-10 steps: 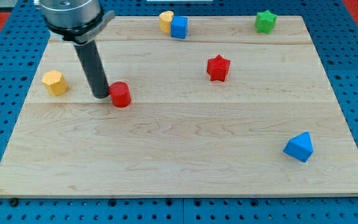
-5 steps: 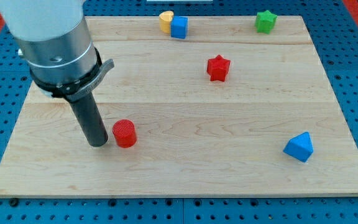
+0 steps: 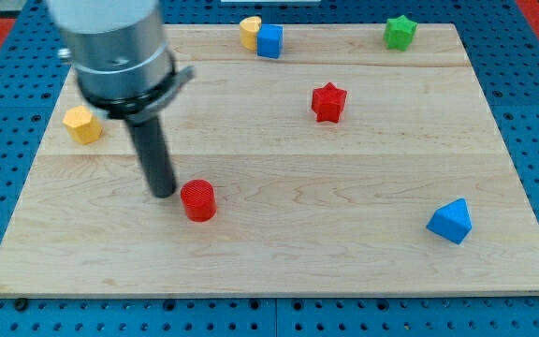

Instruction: Place the red circle vertically below the yellow hexagon

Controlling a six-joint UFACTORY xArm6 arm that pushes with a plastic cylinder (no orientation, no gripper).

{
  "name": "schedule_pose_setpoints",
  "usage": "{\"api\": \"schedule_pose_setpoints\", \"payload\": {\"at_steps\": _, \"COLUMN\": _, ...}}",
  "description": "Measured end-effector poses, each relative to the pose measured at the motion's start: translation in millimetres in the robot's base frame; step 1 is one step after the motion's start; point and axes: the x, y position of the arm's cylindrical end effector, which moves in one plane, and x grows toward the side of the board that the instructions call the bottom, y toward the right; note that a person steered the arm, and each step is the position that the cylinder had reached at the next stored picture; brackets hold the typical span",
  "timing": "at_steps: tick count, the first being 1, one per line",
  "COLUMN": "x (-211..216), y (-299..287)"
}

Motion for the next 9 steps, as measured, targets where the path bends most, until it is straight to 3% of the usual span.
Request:
{"api": "schedule_pose_setpoints", "payload": {"at_steps": 1, "x": 1.2, "y": -49.5}}
{"api": "schedule_pose_setpoints", "payload": {"at_steps": 4, "x": -0.8, "y": -47.8}}
{"api": "schedule_pose_setpoints", "payload": {"at_steps": 5, "x": -46.8, "y": -13.8}}
{"api": "schedule_pose_setpoints", "payload": {"at_steps": 6, "x": -60.6, "y": 70.3}}
{"api": "schedule_pose_setpoints", "payload": {"at_steps": 7, "x": -44.8, "y": 110.7}}
{"api": "schedule_pose_setpoints", "payload": {"at_steps": 9, "x": -5.9, "y": 98.3}}
